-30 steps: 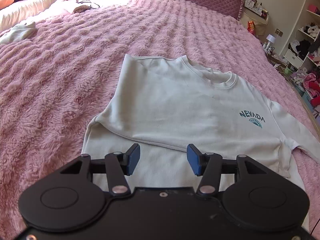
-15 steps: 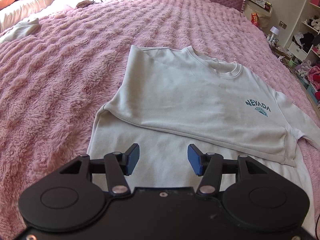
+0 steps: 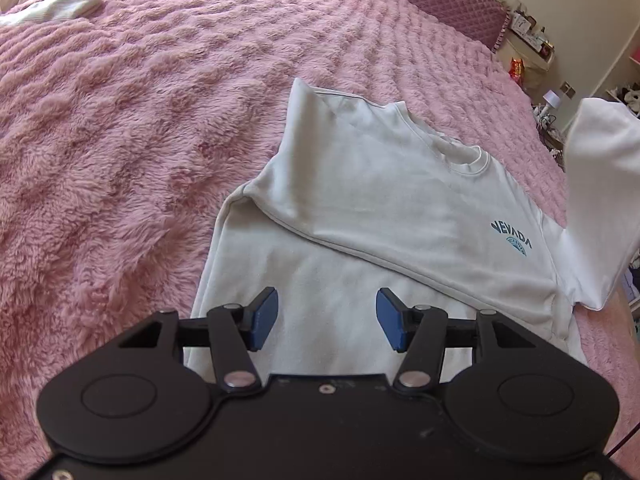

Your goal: Fold small clothes

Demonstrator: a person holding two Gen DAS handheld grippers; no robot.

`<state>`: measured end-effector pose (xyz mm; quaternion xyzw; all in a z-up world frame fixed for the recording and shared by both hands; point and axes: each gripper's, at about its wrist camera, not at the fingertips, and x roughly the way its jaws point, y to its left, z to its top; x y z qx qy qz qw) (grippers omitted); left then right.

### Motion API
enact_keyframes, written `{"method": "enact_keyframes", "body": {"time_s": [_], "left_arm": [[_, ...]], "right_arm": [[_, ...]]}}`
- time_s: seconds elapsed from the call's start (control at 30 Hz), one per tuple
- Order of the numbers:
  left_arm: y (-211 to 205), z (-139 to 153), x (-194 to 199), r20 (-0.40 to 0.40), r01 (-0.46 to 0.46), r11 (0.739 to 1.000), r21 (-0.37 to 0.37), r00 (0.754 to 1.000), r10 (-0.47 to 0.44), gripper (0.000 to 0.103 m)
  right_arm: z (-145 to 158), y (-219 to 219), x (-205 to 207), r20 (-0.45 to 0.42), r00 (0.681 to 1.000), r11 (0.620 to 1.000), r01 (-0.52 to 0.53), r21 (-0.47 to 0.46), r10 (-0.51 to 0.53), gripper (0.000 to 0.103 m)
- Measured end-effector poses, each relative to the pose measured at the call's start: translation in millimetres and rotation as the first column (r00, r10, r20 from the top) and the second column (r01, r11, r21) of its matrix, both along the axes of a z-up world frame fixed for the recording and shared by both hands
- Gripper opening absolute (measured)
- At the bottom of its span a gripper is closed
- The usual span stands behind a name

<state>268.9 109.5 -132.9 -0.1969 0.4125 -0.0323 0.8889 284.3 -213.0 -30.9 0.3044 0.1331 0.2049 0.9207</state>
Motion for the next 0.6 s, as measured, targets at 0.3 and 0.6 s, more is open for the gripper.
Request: {"method": "enact_keyframes", "body": {"time_s": [0.3, 0.6], "left_arm": [[30.6, -15.7, 19.3, 0.01, -0.102, 0.968, -0.231, 0.994, 0.107, 0.055], [14.9, -43.5, 62.0, -0.038, -0.173, 0.958, -0.229, 0.985, 0.168, 0.055]], "right_arm": [[-63.4, 8.8, -10.0, -0.22, 0.975, 0.995, 0.0, -0.103, -0.023, 0.044], [-99.0, -134.4, -29.8, -0.367, 0.889, 0.958, 0.287, -0.019, -0.274, 0.045]]}}
